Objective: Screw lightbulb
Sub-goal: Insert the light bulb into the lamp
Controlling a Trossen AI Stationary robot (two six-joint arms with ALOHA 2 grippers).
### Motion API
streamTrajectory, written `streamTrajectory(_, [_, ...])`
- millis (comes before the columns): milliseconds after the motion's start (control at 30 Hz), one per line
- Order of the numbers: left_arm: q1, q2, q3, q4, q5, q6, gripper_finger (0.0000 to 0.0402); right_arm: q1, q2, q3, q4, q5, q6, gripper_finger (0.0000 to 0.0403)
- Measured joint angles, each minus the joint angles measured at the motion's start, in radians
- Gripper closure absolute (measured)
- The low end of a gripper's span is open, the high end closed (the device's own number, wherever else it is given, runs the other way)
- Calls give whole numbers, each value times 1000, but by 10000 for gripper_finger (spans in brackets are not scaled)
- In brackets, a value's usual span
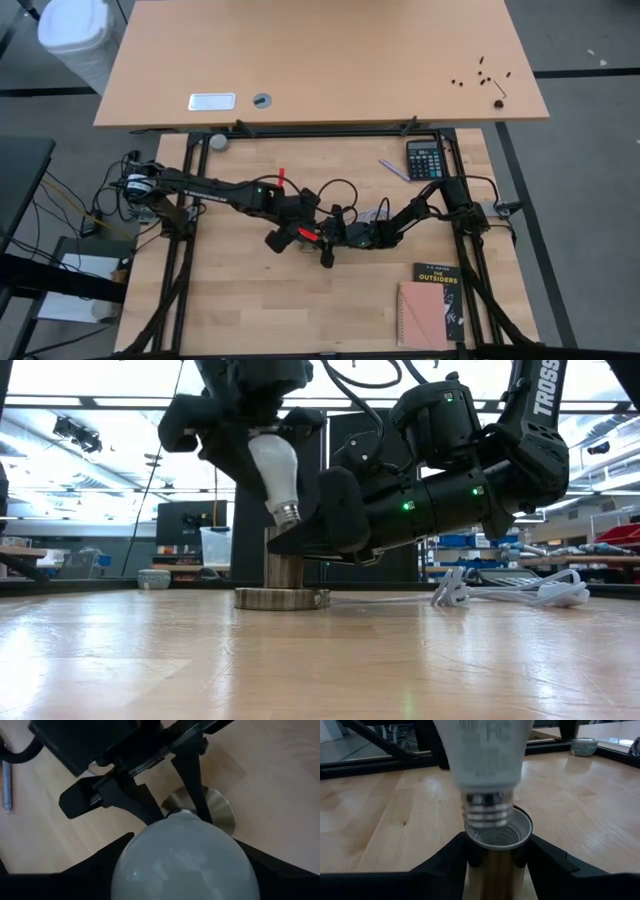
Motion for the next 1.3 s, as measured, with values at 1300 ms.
streamTrajectory(1300, [-6,271,380,-405,-3,-253,129,0,0,0,1,-11,-4,224])
